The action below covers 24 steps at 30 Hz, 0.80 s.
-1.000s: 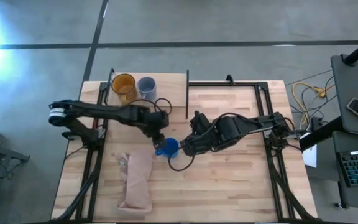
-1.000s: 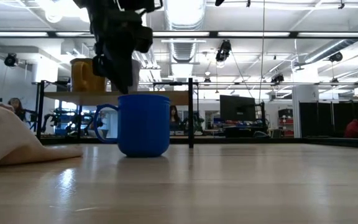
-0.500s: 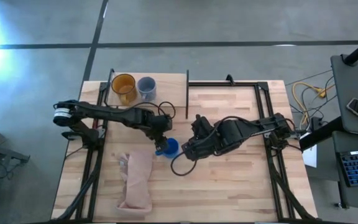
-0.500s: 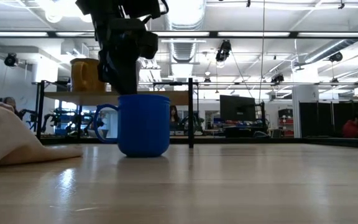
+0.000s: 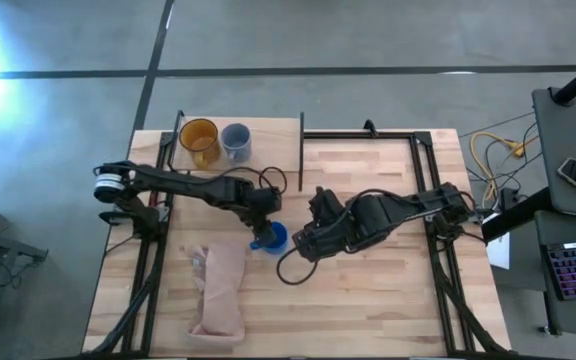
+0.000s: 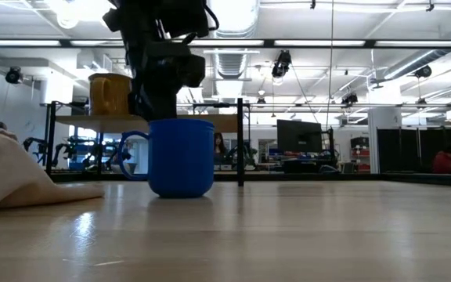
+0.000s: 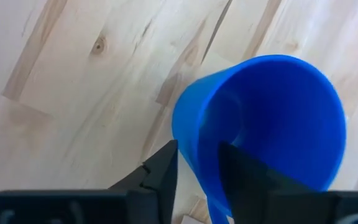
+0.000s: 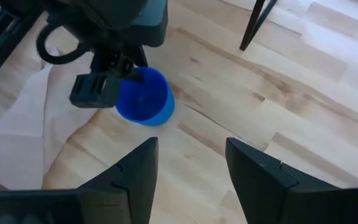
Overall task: Stack small to large cups/mugs on shelf
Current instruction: Put the blue mug on the shelf
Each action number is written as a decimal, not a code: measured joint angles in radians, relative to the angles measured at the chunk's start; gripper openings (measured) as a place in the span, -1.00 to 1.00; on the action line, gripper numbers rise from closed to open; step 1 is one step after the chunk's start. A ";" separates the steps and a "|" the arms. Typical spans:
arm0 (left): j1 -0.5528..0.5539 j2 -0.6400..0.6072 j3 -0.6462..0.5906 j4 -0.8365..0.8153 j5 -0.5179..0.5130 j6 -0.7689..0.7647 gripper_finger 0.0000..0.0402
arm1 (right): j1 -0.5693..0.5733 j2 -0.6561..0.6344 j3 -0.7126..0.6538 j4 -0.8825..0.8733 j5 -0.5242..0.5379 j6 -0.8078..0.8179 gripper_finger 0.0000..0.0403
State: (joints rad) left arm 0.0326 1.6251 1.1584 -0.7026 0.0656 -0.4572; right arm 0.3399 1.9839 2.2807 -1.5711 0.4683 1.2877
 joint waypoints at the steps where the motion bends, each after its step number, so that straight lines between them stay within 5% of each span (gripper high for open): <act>1: 0.000 0.007 0.000 0.002 0.000 0.000 -0.54 | 0.004 0.000 0.000 0.000 0.000 0.011 -0.11; 9: 0.000 0.018 0.001 0.011 -0.021 -0.014 -0.97 | 0.058 -0.014 -0.008 0.000 0.003 0.105 -0.22; 24: 0.050 -0.119 0.127 -0.101 -0.074 -0.140 -1.00 | 0.194 -0.015 -0.081 0.000 0.004 0.280 -0.50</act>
State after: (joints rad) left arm 0.0830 1.5058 1.2858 -0.8033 -0.0085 -0.5969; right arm 0.5337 1.9686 2.2000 -1.5707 0.4725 1.5682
